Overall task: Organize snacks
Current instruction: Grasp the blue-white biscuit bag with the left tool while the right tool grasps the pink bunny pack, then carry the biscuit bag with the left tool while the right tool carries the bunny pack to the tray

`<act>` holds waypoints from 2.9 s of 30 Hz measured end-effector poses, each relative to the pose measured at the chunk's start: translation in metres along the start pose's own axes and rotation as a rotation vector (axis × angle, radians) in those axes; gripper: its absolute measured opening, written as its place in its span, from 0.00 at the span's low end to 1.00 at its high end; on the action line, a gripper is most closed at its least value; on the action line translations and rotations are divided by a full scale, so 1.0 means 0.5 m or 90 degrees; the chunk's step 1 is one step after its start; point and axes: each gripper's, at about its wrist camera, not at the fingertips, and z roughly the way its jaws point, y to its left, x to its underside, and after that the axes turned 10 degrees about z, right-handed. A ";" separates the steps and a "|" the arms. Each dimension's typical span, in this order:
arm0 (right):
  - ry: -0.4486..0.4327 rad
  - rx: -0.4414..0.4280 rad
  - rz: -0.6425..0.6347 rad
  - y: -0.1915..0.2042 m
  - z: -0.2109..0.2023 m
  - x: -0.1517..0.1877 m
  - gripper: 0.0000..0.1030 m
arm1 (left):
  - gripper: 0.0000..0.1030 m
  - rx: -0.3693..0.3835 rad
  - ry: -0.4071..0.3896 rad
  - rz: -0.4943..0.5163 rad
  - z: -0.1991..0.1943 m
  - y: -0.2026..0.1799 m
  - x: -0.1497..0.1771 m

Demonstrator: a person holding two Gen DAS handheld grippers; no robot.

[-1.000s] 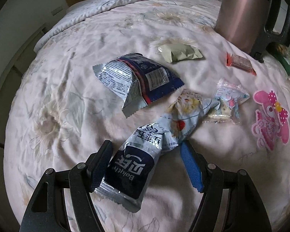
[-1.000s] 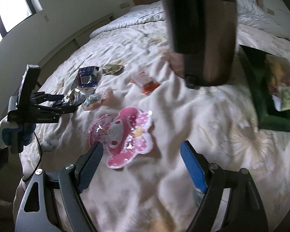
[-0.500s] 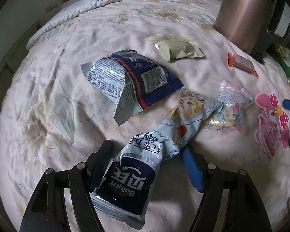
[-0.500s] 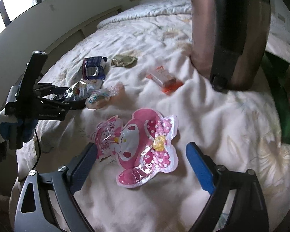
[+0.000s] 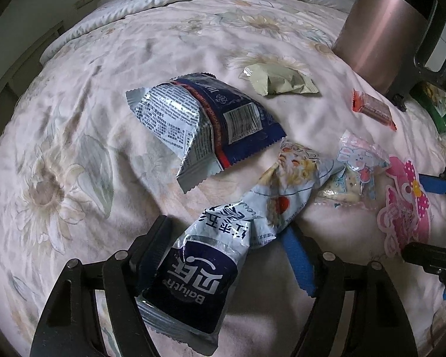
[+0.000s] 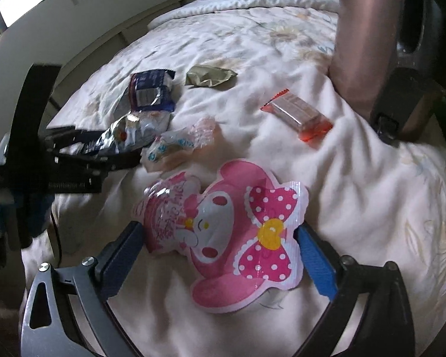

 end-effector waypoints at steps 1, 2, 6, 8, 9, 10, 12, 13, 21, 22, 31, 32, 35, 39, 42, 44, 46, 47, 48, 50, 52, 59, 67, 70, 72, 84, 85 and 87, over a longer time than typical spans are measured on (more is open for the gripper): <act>0.003 0.002 0.009 0.000 0.003 -0.003 1.00 | 0.69 0.000 0.000 0.000 0.001 0.002 0.000; 0.006 0.007 0.012 0.001 0.007 -0.006 1.00 | 0.69 -0.002 -0.001 -0.001 0.001 0.002 0.001; 0.018 0.044 0.000 0.018 0.031 -0.011 1.00 | 0.68 -0.018 0.001 0.002 0.004 -0.006 -0.001; 0.011 0.053 -0.011 0.026 0.033 -0.010 1.00 | 0.62 -0.023 -0.001 0.004 0.004 -0.011 -0.003; 0.006 0.054 -0.018 0.030 0.033 -0.010 1.00 | 0.58 -0.029 -0.004 0.007 0.003 -0.015 -0.003; -0.001 0.054 -0.026 0.033 0.029 -0.009 0.99 | 0.55 -0.034 -0.005 0.010 0.001 -0.020 -0.002; -0.014 0.048 -0.031 0.030 0.017 -0.011 0.62 | 0.41 -0.046 -0.010 0.024 -0.005 -0.033 -0.002; -0.017 0.040 -0.031 0.028 0.011 -0.014 0.58 | 0.37 -0.054 -0.013 0.031 -0.008 -0.041 -0.002; -0.001 -0.031 -0.057 0.023 -0.009 -0.010 0.24 | 0.22 0.001 -0.024 -0.016 -0.025 -0.038 0.000; 0.006 -0.052 -0.057 0.021 -0.009 -0.007 0.24 | 0.22 0.016 -0.025 -0.028 -0.027 -0.033 0.002; 0.067 -0.113 -0.109 0.026 0.014 0.016 0.21 | 0.22 -0.011 -0.009 -0.011 -0.006 -0.052 0.002; 0.068 -0.109 -0.117 0.033 0.013 0.019 0.19 | 0.22 -0.010 -0.013 -0.018 -0.011 -0.052 0.003; 0.065 -0.107 -0.131 0.042 -0.002 0.022 0.14 | 0.22 0.013 -0.030 -0.050 -0.034 -0.044 0.012; 0.065 -0.124 -0.125 0.038 -0.022 0.032 0.14 | 0.22 0.046 -0.051 -0.086 -0.062 -0.046 0.031; 0.066 -0.142 -0.090 0.023 -0.026 0.035 0.14 | 0.22 0.065 -0.055 -0.103 -0.077 -0.054 0.044; 0.063 -0.151 -0.069 0.012 -0.030 0.035 0.14 | 0.22 0.067 -0.060 -0.107 -0.092 -0.060 0.053; 0.056 -0.153 -0.060 0.005 -0.041 0.034 0.13 | 0.22 0.061 -0.067 -0.105 -0.109 -0.067 0.058; 0.050 -0.156 -0.055 0.001 -0.052 0.034 0.13 | 0.22 0.061 -0.069 -0.108 -0.116 -0.069 0.061; 0.046 -0.158 -0.052 -0.002 -0.059 0.033 0.14 | 0.22 0.064 -0.070 -0.113 -0.125 -0.070 0.065; 0.033 -0.159 -0.045 -0.009 -0.079 0.030 0.14 | 0.22 0.061 -0.070 -0.117 -0.136 -0.073 0.070; 0.017 -0.159 -0.035 -0.021 -0.104 0.028 0.14 | 0.22 0.062 -0.070 -0.124 -0.148 -0.078 0.075; -0.038 -0.154 0.008 -0.083 -0.187 0.026 0.14 | 0.22 0.068 -0.077 -0.103 -0.197 -0.140 0.076; -0.094 -0.123 0.063 -0.186 -0.281 0.037 0.14 | 0.22 0.101 -0.096 -0.042 -0.235 -0.250 0.020; -0.120 -0.109 0.091 -0.236 -0.320 0.042 0.14 | 0.22 0.119 -0.097 -0.017 -0.237 -0.299 -0.005; -0.138 -0.096 0.106 -0.271 -0.348 0.046 0.14 | 0.22 0.135 -0.096 0.000 -0.233 -0.337 -0.028; -0.252 -0.014 0.190 -0.493 -0.506 0.038 0.14 | 0.22 0.205 -0.126 0.078 -0.221 -0.555 -0.199; -0.259 -0.008 0.196 -0.509 -0.515 0.035 0.14 | 0.22 0.208 -0.129 0.082 -0.219 -0.571 -0.213; -0.274 0.007 0.207 -0.546 -0.535 0.028 0.14 | 0.22 0.220 -0.136 0.091 -0.215 -0.609 -0.248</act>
